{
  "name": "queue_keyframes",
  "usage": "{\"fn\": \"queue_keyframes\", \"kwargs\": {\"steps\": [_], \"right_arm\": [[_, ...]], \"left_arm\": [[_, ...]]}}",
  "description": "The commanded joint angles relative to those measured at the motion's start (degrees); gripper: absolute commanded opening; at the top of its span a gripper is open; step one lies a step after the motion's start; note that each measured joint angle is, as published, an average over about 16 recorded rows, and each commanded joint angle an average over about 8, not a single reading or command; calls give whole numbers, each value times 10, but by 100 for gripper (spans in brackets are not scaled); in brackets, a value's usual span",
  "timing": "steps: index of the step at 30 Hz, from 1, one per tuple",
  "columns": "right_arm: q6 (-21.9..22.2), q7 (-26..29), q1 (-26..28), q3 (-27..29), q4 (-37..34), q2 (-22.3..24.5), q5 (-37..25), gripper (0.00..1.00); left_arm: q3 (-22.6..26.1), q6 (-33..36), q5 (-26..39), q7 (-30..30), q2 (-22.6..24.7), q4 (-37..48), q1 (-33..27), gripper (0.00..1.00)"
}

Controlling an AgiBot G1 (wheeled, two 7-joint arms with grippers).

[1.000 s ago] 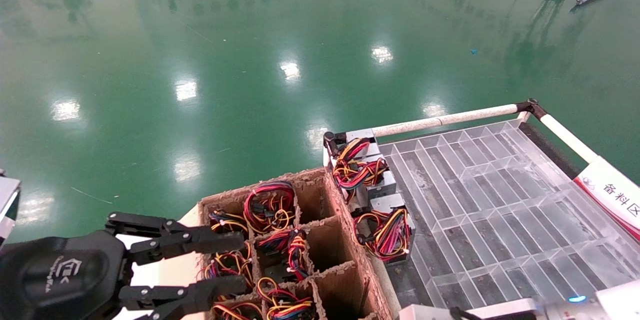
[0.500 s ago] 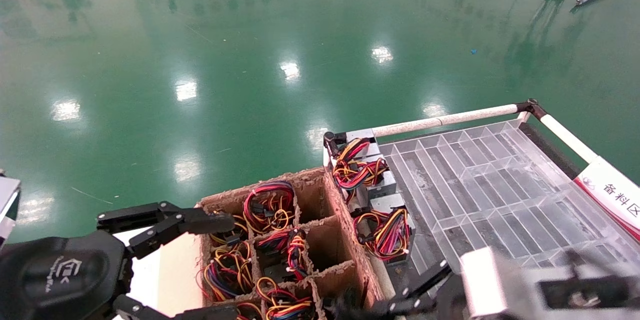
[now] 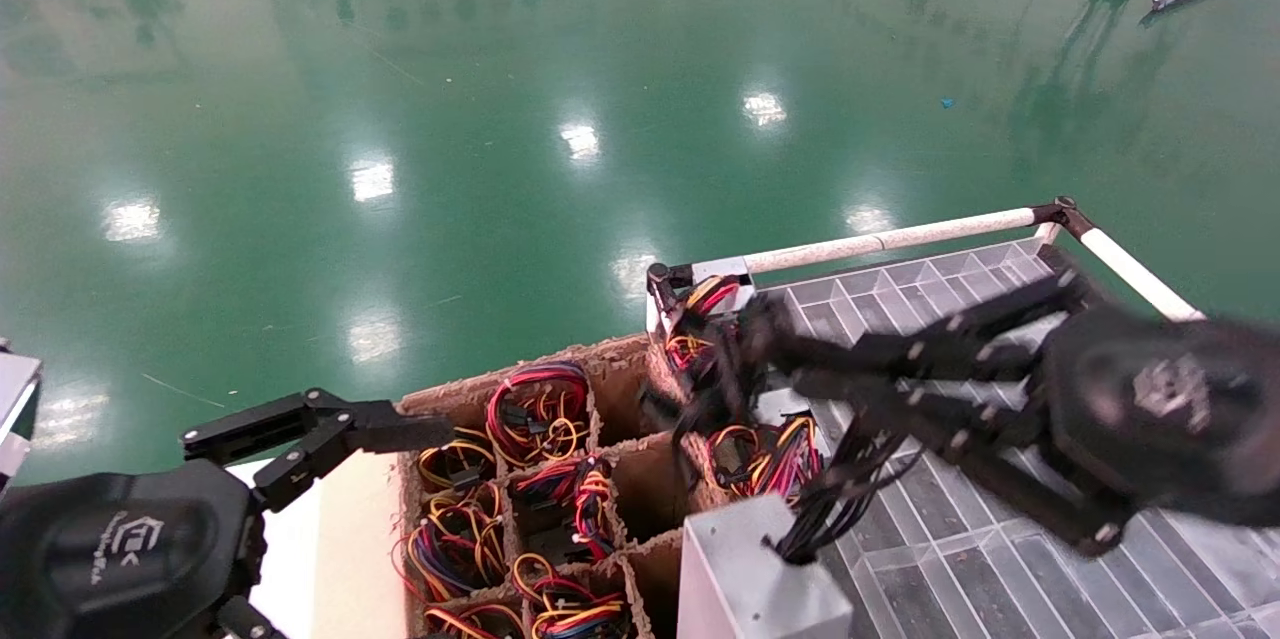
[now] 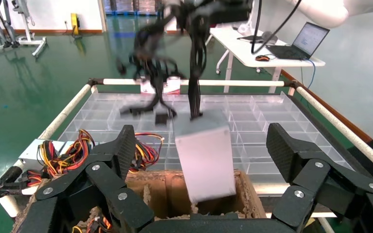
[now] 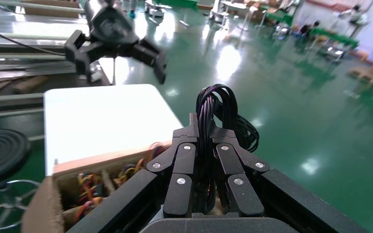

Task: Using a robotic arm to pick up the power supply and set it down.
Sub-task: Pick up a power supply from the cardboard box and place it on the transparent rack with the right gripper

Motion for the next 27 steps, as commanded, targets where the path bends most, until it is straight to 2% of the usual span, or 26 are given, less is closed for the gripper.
{"fn": "queue_keyframes", "kwargs": {"steps": [1, 12, 27], "right_arm": [[-4, -4, 13, 6, -6, 5, 4, 0], [-18, -30, 74, -6, -73, 61, 16, 0], [-21, -89, 87, -64, -195, 89, 36, 0]], "left_arm": [[0, 0, 0, 0, 0, 0, 0, 100], [0, 0, 0, 0, 0, 0, 0, 100], [0, 0, 0, 0, 0, 0, 0, 100]]}}
